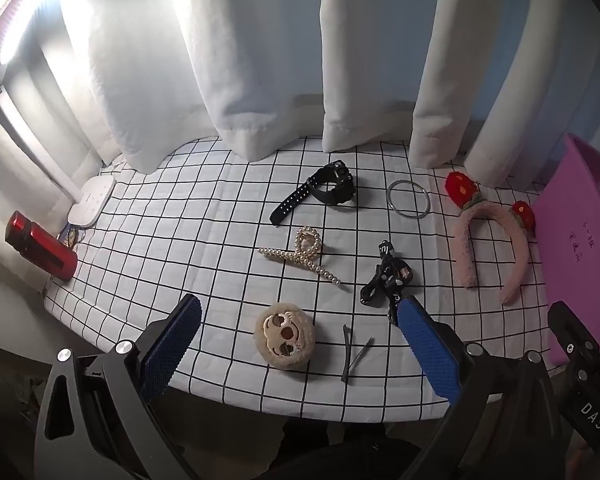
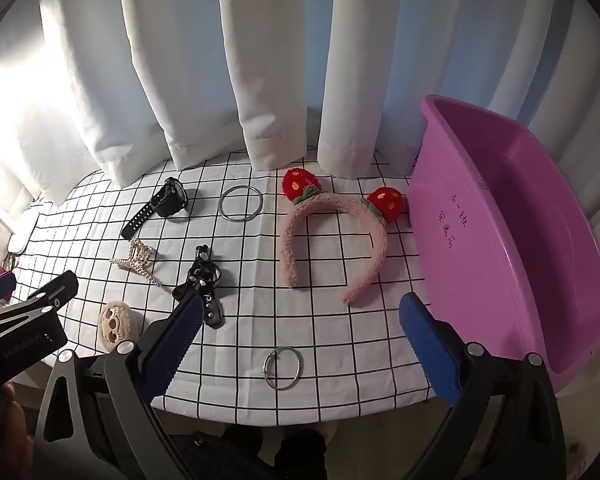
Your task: Organize jewelry
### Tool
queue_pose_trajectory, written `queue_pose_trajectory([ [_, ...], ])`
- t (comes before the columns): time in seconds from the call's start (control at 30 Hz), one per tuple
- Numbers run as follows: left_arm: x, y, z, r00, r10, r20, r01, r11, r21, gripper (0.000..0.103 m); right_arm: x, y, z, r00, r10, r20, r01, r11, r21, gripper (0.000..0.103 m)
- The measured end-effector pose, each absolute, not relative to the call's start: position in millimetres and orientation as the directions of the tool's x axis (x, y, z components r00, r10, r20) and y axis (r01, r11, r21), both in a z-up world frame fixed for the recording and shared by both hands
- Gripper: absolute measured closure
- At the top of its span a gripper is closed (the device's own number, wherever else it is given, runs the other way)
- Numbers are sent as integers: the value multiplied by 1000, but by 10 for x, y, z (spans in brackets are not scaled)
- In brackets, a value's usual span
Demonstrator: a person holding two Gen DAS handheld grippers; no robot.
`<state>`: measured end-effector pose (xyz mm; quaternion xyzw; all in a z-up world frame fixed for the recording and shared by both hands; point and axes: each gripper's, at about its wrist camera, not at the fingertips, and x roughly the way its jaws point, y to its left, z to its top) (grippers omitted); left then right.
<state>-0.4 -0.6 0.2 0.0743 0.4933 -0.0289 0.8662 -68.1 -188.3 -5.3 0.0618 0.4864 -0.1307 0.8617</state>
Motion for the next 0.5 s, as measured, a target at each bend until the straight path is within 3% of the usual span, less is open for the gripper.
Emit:
queue_pose_trajectory([
  [0.5,-20,-17,10,509,16,-861,119,989,88,6,-686,-1865,-6,493,-164,-855,282,959,-21,9],
])
